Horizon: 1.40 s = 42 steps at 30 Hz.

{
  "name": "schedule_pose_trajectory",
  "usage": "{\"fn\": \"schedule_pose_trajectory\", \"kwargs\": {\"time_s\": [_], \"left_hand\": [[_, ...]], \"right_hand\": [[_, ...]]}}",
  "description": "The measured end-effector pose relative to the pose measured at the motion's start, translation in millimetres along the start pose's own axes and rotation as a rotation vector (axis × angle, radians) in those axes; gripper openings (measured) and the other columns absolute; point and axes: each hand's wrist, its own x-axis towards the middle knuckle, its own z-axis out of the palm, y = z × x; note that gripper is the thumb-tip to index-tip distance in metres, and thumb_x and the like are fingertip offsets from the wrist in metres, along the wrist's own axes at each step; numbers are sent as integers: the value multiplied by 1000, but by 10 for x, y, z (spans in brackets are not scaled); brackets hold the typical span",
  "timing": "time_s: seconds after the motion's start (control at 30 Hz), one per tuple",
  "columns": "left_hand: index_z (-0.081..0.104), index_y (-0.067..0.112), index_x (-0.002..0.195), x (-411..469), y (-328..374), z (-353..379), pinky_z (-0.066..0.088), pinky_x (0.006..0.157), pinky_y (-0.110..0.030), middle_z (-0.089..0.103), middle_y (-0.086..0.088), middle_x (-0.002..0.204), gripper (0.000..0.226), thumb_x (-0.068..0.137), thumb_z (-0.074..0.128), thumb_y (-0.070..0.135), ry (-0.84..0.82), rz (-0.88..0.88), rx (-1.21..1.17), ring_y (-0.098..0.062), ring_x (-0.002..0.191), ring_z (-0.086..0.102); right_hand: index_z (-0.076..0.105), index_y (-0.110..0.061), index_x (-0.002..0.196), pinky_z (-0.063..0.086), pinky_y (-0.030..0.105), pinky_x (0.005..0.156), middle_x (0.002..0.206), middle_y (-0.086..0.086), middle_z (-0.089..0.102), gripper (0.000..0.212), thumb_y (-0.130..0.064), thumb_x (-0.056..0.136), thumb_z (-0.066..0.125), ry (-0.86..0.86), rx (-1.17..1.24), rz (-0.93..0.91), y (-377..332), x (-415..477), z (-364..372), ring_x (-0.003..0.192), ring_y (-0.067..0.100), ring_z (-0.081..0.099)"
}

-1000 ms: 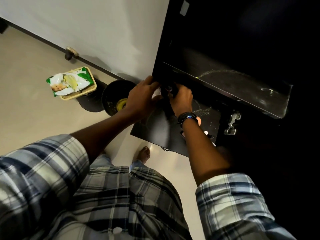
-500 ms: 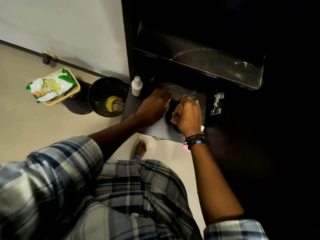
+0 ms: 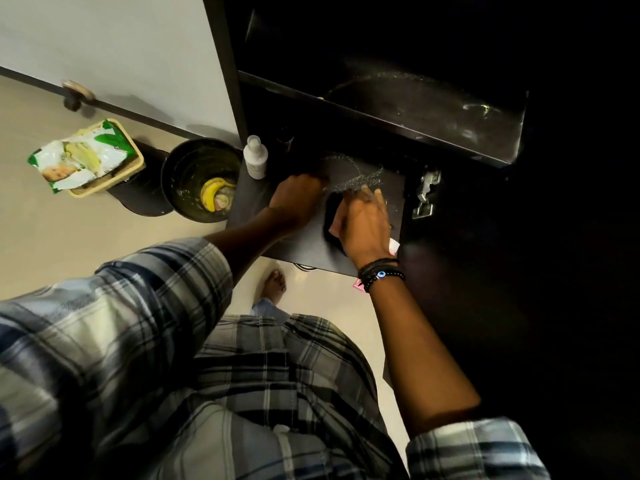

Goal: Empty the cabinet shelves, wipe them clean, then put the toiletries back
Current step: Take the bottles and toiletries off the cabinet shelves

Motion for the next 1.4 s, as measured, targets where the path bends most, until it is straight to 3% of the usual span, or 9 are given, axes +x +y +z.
{"fn": "schedule_pose_trajectory", "kwargs": {"time_s": [0.07,0.13,0.3,0.43,0.67,0.87,1.07,1.27,1.4], "left_hand": [[58,1,112,-44,-33,-17,45,82,-43,61,-22,112,30,101,37,20,20,8,41,-40,105,58],[58,3,113,-143,-110,-34,44,77,-41,61,-21,112,29,99,39,20,47,30,30,-39,102,59],[58,8,116,-497,-495,-82,50,70,-41,60,-16,113,27,95,47,19,127,-6,-77,-34,92,61],[59,3,113,-665,-727,-166,52,75,-43,63,-18,105,25,94,47,15,140,-96,-149,-33,91,62],[59,1,115,-733,-857,-196,50,81,-41,65,-18,105,25,94,50,11,166,-178,-233,-31,95,62],[62,2,99,-651,-1014,-155,51,79,-45,65,-16,94,19,94,49,14,188,-205,-261,-28,86,62],[63,2,99,-618,-1043,-163,53,74,-40,67,-15,91,20,95,48,15,209,-204,-287,-25,79,64],[63,5,93,-630,-1070,-176,51,71,-40,66,-11,88,13,91,52,11,194,-178,-296,-25,75,63],[64,2,98,-645,-1040,-213,51,74,-37,67,-12,94,15,85,59,6,186,-169,-322,-25,84,64]], "right_hand": [[63,-6,111,36,32,103,116,16,62,33,1,81,52,-15,65,-31,-74,35,38,115,31,54],[59,-3,115,40,34,96,121,18,57,32,1,85,49,-75,102,-4,-121,86,109,114,33,52],[24,12,140,27,45,115,145,36,28,59,-6,90,48,-211,-1,210,-221,278,373,136,45,29],[13,1,149,25,51,113,152,35,9,66,-9,92,47,-250,65,370,-260,402,513,140,48,18],[38,-6,134,42,39,93,126,23,49,48,-9,88,53,-155,113,113,-340,438,582,115,38,50],[45,-5,124,43,37,86,121,19,53,44,-29,90,59,-87,68,-32,-694,497,692,108,34,52],[51,-8,118,43,33,85,116,14,59,45,-40,89,61,-58,125,-14,-970,622,728,109,30,53],[47,0,125,44,44,94,123,23,53,50,-27,88,67,-56,337,13,-973,550,577,114,38,48],[53,-3,121,45,37,91,117,20,59,53,-27,79,75,-30,508,175,-966,474,549,109,35,56]]}}
